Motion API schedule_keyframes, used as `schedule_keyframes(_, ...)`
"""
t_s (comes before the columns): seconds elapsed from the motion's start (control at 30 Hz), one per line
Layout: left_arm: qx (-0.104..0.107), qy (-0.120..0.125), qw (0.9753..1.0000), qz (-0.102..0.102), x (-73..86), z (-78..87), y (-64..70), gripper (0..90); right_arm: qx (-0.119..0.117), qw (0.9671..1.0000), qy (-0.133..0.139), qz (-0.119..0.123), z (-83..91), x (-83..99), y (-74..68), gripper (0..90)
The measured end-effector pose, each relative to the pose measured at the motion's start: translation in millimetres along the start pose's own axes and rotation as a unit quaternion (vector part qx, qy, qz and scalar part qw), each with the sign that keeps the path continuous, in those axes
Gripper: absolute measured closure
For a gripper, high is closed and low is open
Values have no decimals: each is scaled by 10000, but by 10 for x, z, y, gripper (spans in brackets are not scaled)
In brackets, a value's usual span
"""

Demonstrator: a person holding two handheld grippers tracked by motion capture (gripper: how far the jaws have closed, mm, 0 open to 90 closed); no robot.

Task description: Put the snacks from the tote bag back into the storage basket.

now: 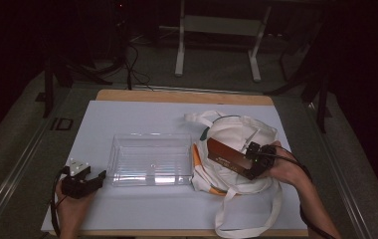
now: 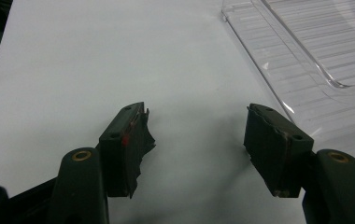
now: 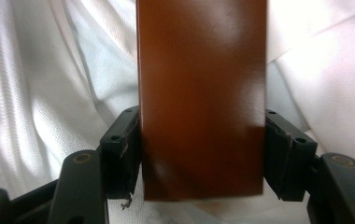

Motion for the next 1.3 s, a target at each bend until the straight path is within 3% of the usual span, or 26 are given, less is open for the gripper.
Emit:
schedule_keyframes(0.13,9,4,10000,12,-1,0,0,392,-46,9996,-295,15,-88,-24,17,371)
schedule_keyframes(0.5,17,-2,10000,9,-1,-1,1,392,-199,9971,-740,-7,-238,-65,65,384)
schedule_keyframes(0.83,22,-10,10000,-2,-1,-3,2,392,-236,9953,-941,32,-280,-90,79,397)
schedule_keyframes(1.3,36,-21,10000,-7,0,-4,2,392,-442,9944,-956,40,-284,-85,113,426)
Point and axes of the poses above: each handheld gripper's, and its own axes: z roughly backward along the jaws, x roughly out of its underside, y roughly to its right, the point moved 5 cm from there along -z, roughly forward along the jaws, and after that the axes turned 11 degrees about -x, right-handed, at the moved point
